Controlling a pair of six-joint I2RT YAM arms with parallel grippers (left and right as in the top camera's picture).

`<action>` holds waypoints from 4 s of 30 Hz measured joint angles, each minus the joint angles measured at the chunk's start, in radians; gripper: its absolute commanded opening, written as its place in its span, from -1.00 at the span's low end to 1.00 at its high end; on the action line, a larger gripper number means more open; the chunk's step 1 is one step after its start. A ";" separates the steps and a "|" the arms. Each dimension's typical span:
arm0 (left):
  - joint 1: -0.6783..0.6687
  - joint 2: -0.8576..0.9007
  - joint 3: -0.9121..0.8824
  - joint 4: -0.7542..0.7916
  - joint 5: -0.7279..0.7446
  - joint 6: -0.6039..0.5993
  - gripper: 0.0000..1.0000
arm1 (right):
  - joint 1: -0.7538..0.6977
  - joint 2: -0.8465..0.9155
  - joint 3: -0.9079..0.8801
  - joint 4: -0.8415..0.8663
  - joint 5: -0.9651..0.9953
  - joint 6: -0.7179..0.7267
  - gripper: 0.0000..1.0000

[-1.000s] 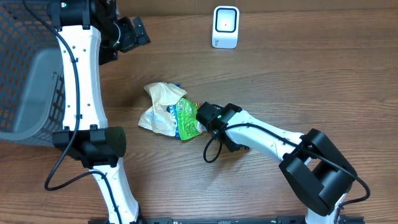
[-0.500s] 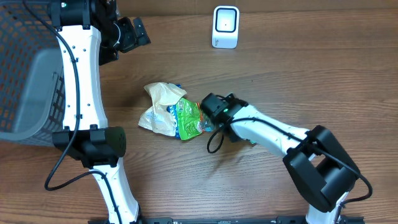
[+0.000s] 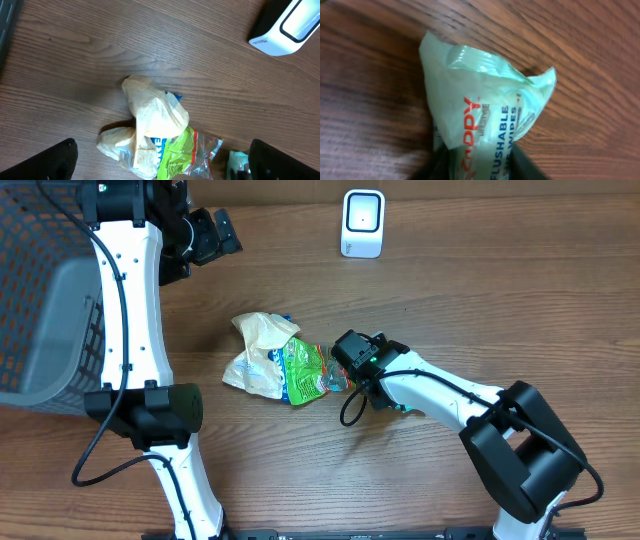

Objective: Scan the item barcode
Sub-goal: 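Lift the wipes pack with the right gripper toward the scanner, then hold the wipes pack barcode in front of the white scanner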

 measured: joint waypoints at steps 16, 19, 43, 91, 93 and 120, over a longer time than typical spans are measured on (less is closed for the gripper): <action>0.000 0.000 0.000 -0.019 0.000 0.000 0.99 | -0.081 0.004 0.278 -0.140 -0.603 0.074 -0.92; 0.000 0.000 0.000 -0.026 0.000 0.000 0.99 | -0.187 0.004 0.290 -0.103 -0.872 0.075 -0.93; 0.000 0.000 0.000 -0.045 0.000 0.001 1.00 | -0.457 0.004 0.335 0.294 -1.960 0.502 -0.93; 0.000 0.000 0.000 -0.052 0.004 0.002 1.00 | -0.544 0.002 0.534 1.846 -1.979 1.796 -0.93; 0.000 0.000 0.000 -0.052 0.004 0.002 0.99 | -0.544 0.002 0.534 1.822 -1.978 1.754 -0.93; 0.000 0.000 0.000 -0.052 0.045 0.004 0.99 | -0.520 0.062 0.522 0.251 -1.672 0.359 -0.93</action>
